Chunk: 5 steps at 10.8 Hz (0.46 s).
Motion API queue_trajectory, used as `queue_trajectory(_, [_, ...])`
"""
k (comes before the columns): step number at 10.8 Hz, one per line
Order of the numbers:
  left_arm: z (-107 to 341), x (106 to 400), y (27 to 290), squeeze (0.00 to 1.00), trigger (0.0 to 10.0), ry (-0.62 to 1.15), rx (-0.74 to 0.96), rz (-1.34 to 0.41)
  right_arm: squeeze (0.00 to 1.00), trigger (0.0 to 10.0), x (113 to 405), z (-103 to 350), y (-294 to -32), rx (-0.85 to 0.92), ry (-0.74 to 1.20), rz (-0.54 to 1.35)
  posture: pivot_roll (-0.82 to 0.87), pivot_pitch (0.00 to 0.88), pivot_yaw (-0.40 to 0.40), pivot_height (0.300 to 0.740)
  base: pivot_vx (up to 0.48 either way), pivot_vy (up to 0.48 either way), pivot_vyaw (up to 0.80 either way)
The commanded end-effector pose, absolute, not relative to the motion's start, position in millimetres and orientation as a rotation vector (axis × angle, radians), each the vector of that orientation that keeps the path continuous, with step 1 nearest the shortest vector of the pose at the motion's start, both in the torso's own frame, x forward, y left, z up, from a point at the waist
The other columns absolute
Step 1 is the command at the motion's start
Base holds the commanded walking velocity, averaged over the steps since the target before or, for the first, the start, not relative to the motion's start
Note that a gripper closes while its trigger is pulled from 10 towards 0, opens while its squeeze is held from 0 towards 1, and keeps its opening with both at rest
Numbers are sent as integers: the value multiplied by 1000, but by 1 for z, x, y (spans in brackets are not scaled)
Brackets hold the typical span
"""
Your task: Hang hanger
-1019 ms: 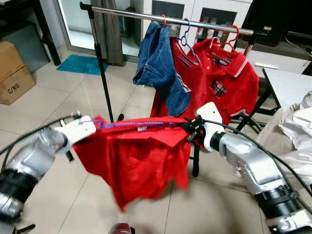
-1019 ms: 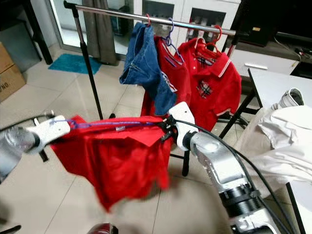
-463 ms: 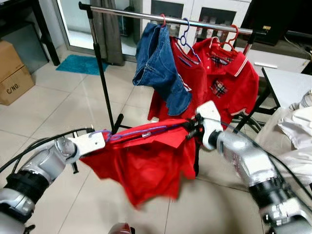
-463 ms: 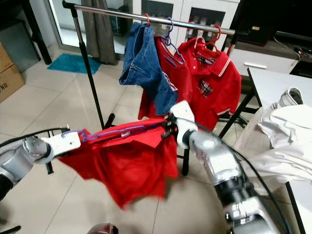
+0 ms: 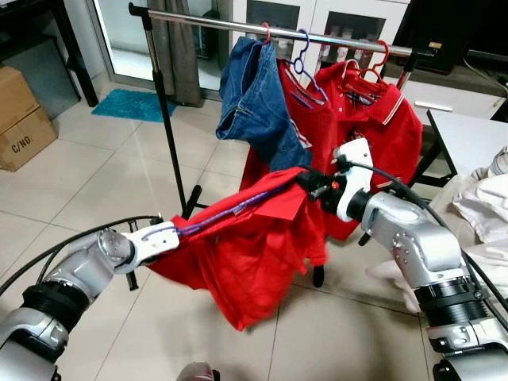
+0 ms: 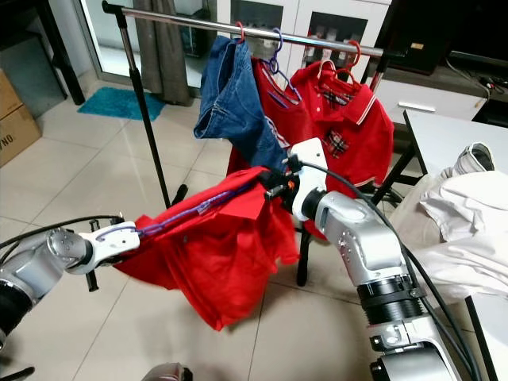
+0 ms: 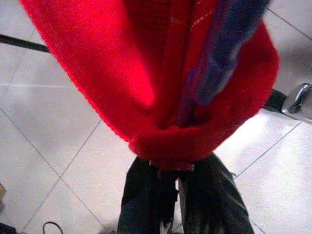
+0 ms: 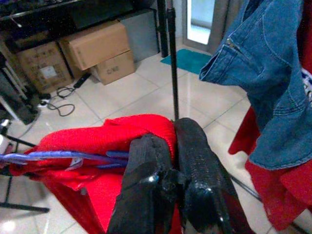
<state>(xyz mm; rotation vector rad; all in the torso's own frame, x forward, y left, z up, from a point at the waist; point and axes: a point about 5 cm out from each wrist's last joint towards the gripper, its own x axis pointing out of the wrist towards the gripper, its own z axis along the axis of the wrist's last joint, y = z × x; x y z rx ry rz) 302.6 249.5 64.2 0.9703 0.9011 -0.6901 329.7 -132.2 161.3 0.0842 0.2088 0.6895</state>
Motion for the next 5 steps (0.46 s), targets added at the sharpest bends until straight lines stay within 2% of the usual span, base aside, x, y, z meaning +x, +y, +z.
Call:
queue_trajectory(1, [36, 264, 304, 0, 0, 1217, 970, -562, 0, 0, 333, 215, -168, 90, -30, 574, 188, 19, -23, 740, 0, 0, 0])
queue_trajectory(2, [36, 265, 308, 0, 0, 1208, 936, -539, 0, 0, 326, 210, -163, 71, 11, 615, 186, 16, -22, 740, 0, 0, 0])
queue_trajectory(3, [39, 269, 308, 0, 0, 1168, 918, -513, 0, 0, 324, 195, -163, -74, 94, 596, 176, 12, -19, 740, 0, 0, 0])
queue_trajectory(4, [60, 290, 296, 0, 0, 1019, 819, -462, 0, 0, 318, 153, -158, -324, 246, 548, 177, 9, -25, 740, 0, 0, 0])
queue_trajectory(5, [69, 296, 289, 0, 0, 984, 843, -498, 0, 0, 314, 148, -145, -262, 253, 540, 178, 8, -27, 740, 0, 0, 0])
